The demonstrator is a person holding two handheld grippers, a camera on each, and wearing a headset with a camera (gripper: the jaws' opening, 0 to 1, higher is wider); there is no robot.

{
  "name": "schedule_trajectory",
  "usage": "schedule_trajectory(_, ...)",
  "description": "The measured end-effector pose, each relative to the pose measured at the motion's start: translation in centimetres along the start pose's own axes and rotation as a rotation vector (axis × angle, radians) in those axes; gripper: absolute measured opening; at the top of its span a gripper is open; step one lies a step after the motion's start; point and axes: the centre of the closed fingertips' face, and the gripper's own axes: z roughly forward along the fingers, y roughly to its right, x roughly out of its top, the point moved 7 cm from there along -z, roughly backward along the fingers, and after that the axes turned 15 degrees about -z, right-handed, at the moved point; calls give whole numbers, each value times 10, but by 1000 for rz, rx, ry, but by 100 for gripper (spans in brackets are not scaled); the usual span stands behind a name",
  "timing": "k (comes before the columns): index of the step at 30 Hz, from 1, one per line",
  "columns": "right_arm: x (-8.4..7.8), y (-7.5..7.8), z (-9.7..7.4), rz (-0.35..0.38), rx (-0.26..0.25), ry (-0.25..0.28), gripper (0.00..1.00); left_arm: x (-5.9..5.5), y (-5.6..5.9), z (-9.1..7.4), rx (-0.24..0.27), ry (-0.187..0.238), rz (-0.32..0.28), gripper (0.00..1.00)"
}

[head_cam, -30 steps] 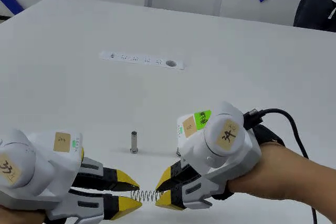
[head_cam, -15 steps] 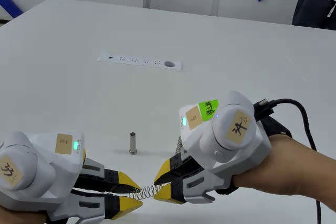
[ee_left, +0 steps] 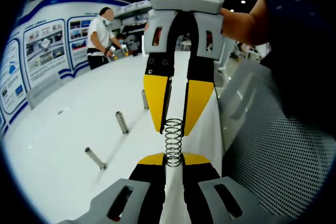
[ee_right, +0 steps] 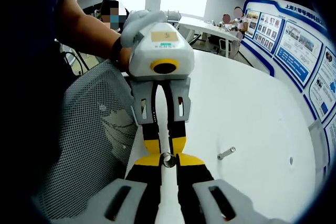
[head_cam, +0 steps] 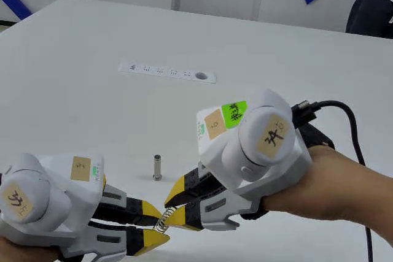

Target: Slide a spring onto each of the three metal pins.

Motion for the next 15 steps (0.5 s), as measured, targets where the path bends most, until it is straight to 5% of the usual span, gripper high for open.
schedule_trajectory(15, -4, 1, 2, 21, 10, -49, 15, 4, -2, 0, -9, 25, 7, 10)
